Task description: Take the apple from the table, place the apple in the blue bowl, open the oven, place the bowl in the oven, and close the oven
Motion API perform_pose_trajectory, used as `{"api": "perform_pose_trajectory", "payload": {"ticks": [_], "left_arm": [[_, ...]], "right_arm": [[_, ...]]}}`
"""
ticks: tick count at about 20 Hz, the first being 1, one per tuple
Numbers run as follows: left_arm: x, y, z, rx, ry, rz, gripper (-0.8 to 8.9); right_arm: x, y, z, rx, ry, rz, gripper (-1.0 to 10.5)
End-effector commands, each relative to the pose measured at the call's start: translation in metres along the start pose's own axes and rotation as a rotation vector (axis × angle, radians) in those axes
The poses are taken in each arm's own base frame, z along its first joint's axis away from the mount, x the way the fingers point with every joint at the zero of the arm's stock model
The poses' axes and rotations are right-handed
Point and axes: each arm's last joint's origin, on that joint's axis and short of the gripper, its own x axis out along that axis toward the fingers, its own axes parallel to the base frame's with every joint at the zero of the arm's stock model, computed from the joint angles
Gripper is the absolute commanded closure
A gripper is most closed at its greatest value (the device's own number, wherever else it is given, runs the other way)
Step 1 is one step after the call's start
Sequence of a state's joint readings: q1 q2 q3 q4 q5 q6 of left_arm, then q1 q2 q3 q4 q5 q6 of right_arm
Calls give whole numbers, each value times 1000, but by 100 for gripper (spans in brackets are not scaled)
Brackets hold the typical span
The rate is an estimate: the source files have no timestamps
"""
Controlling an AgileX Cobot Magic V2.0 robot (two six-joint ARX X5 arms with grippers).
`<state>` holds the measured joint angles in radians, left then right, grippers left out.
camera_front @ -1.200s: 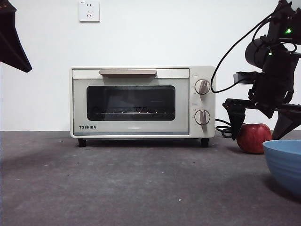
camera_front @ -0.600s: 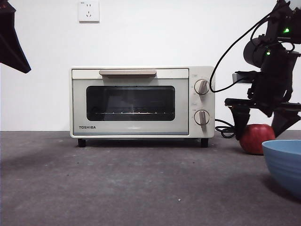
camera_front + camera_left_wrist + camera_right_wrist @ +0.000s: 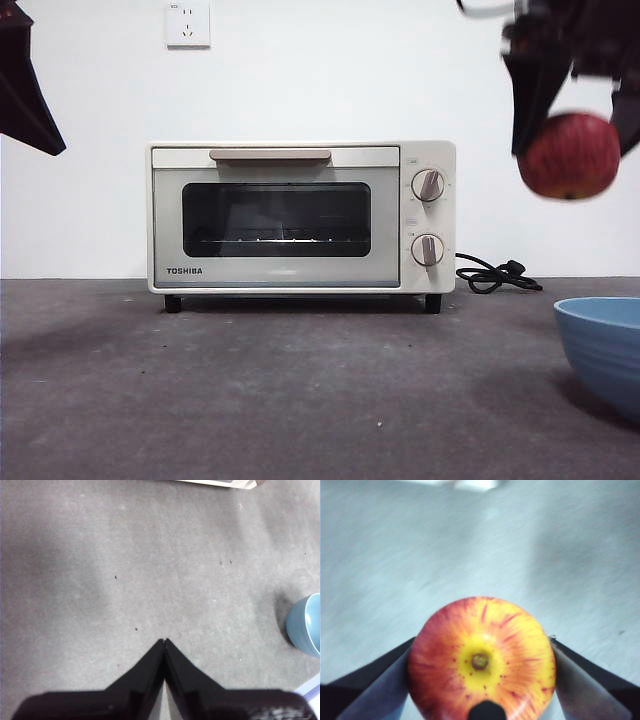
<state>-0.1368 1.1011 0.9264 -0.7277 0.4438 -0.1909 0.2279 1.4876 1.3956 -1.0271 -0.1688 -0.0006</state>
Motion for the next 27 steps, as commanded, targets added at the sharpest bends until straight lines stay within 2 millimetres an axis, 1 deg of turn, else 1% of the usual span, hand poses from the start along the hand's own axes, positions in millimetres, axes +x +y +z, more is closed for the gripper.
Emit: {"api": "perform_pose_trajectory", "payload": {"ticks": [1, 3, 5, 7, 9, 11, 13, 17, 24, 27], "left_arm": [[0, -1, 1, 19, -5, -3, 818], [0, -1, 0, 18, -2, -2, 818], [0, -1, 1, 19, -2, -3, 817], [0, -1, 0, 18, -2, -2, 818], [0, -1, 1, 19, -4, -3, 817], [0, -1, 2, 23, -14, -5, 818], [0, -1, 2, 20, -15, -5, 817], [0, -1, 2, 20, -15, -5, 818], [0, -1, 2, 21, -17, -4, 818], [0, -1, 2, 22, -18, -2, 818]], "right_arm": [[-20, 18, -18, -66, -49, 30, 958], [-30, 27, -40, -89, -70, 38, 958], [-31, 29, -64, -73, -75, 33, 958], [-24, 25, -90, -31, -82, 14, 958], [-10, 21, -113, 7, -80, -12, 958], [6, 17, -126, 61, -79, -8, 958], [19, 16, -132, 83, -55, 9, 958], [33, 13, -139, 142, -6, -29, 958], [49, 12, -137, 172, 37, -26, 940], [60, 12, -136, 192, 93, -28, 929]]}}
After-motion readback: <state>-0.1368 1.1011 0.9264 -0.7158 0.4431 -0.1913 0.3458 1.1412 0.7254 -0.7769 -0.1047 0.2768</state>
